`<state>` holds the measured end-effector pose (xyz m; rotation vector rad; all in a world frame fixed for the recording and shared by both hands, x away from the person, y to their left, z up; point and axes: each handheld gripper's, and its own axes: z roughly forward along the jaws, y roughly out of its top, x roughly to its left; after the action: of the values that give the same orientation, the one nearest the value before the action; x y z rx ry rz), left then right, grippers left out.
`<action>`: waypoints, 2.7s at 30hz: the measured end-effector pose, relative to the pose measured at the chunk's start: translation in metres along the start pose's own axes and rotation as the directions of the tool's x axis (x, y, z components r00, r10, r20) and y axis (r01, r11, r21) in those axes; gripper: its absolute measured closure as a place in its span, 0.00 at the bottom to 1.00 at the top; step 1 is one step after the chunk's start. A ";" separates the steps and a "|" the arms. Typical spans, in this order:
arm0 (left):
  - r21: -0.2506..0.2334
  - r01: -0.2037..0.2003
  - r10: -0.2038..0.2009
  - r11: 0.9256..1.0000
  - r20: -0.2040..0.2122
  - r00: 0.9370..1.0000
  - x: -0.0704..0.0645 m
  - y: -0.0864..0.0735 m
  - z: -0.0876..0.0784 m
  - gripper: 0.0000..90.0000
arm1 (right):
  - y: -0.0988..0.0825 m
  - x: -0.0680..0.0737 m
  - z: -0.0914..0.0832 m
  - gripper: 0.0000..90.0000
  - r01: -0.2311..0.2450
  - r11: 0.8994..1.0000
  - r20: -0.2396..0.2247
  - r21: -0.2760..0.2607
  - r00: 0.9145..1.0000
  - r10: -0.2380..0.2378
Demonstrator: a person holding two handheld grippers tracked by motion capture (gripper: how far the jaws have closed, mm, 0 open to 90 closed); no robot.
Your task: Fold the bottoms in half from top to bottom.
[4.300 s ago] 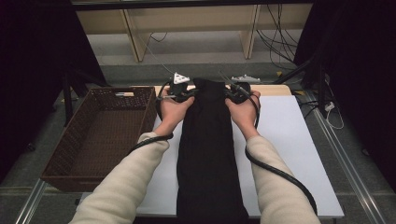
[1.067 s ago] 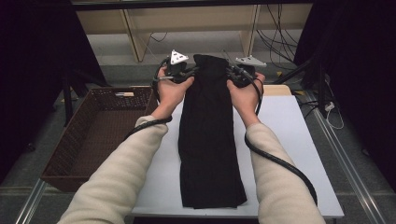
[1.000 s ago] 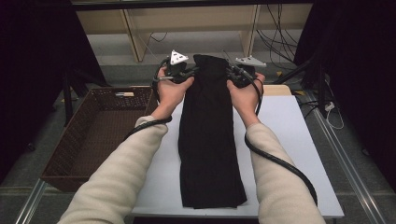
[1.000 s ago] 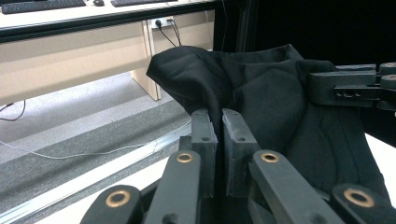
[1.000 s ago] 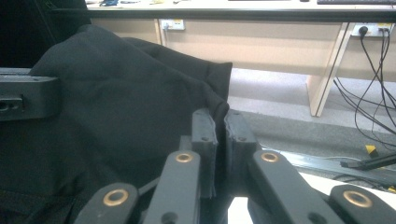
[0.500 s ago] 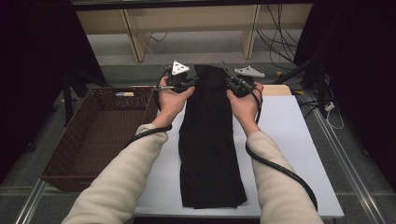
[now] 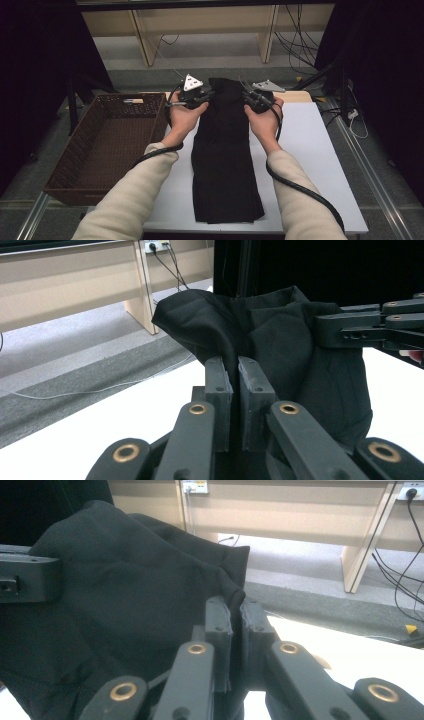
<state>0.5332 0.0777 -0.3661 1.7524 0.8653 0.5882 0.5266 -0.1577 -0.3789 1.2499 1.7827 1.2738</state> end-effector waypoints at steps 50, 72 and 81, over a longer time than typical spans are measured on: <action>-0.075 -0.060 0.067 0.995 0.097 0.993 -0.034 -0.051 -0.052 0.94 | -0.054 0.016 -0.052 0.94 0.029 0.996 -0.076 -0.090 0.996 -0.036; -0.060 -0.068 0.075 0.996 0.115 0.991 -0.041 -0.058 -0.061 0.94 | -0.065 0.020 -0.061 0.94 0.037 0.997 -0.098 -0.069 0.994 -0.043; -0.059 -0.071 0.078 0.996 0.121 0.990 -0.043 -0.058 -0.064 0.94 | -0.067 0.020 -0.063 0.94 0.037 0.997 -0.102 -0.067 0.994 -0.044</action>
<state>0.4433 0.0928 -0.3991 1.7579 0.6943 0.5414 0.4415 -0.1677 -0.4187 1.1249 1.8140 1.3846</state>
